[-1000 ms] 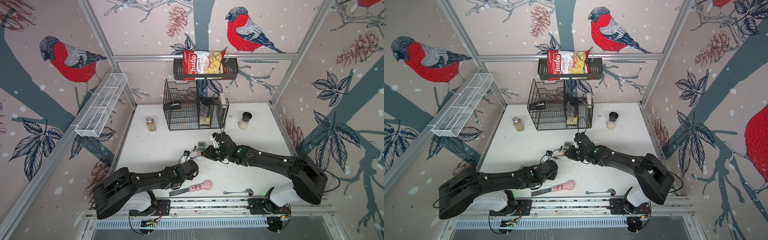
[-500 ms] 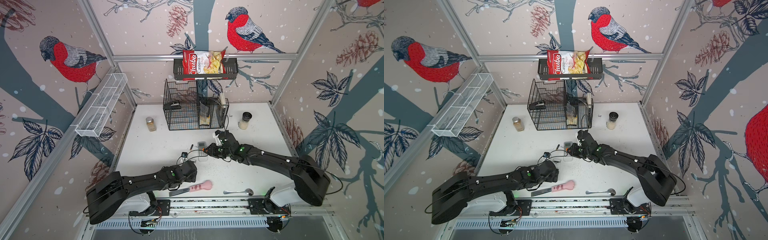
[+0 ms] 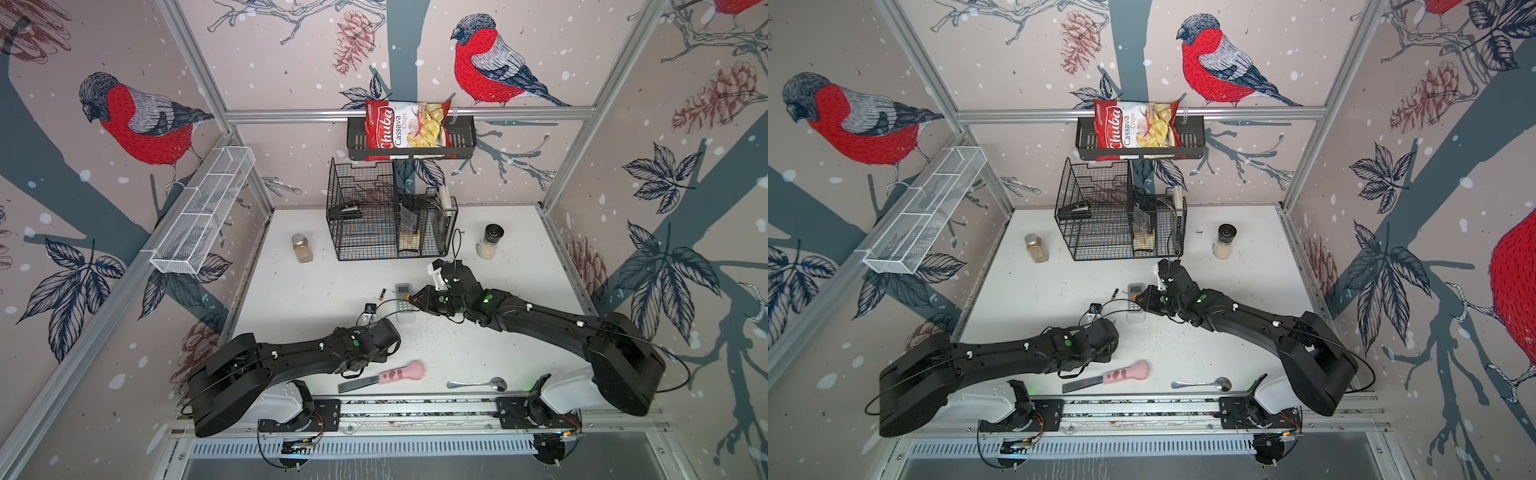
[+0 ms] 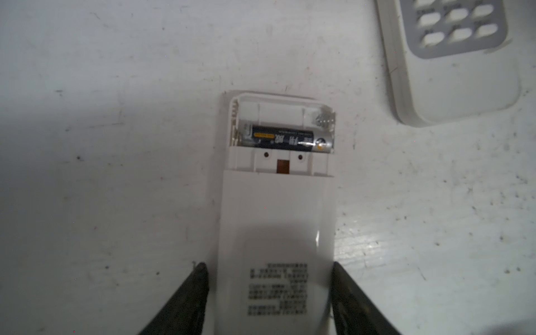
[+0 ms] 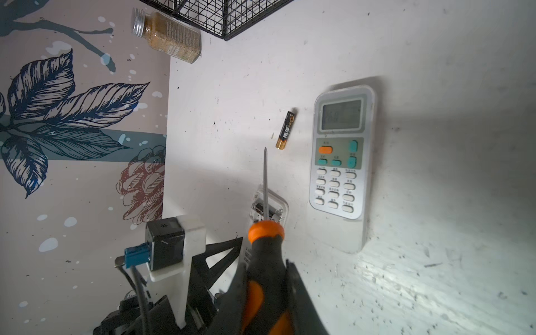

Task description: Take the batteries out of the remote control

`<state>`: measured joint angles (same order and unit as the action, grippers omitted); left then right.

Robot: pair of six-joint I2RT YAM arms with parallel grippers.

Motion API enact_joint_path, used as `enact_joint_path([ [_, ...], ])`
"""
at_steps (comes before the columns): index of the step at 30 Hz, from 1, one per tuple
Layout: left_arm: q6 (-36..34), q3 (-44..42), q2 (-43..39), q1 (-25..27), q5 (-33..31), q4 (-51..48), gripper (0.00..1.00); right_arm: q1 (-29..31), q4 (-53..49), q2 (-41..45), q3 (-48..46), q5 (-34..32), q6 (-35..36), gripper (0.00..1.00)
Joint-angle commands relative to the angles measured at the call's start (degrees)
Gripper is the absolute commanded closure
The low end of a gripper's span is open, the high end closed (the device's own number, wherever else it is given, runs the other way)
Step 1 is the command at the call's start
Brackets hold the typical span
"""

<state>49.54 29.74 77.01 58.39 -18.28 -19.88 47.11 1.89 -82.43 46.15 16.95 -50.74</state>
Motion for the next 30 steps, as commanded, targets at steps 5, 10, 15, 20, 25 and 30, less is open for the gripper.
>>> enact_joint_path([
  [5, -1.9, 0.6, 5.0, -1.3, 6.5, -5.9, 0.38, 0.0, 1.0, 0.8, 0.2, 0.5, 1.4, 1.00],
  [10, -7.3, 1.7, 5.8, -4.1, 6.7, -5.9, 0.22, 0.0, 0.6, 0.6, 0.7, 0.6, 2.0, 1.00],
  [15, -10.3, 2.6, 5.2, -7.0, 7.3, -5.2, 0.06, 0.0, 0.4, 0.6, 0.7, 0.5, 2.1, 1.00],
  [20, -8.5, 2.8, 4.2, -7.0, 10.8, -5.9, 0.05, -0.1, 0.0, 0.9, 0.7, 0.6, 2.5, 1.00],
  [25, -3.6, 1.7, 3.4, -3.5, 11.4, -9.2, 0.04, -0.4, -0.3, 1.4, 0.7, 0.6, 3.1, 1.00],
  [30, 1.4, 0.7, 2.3, -0.7, 11.8, -13.3, 0.04, -0.3, 0.7, 1.4, 0.4, 1.1, 2.9, 1.00],
])
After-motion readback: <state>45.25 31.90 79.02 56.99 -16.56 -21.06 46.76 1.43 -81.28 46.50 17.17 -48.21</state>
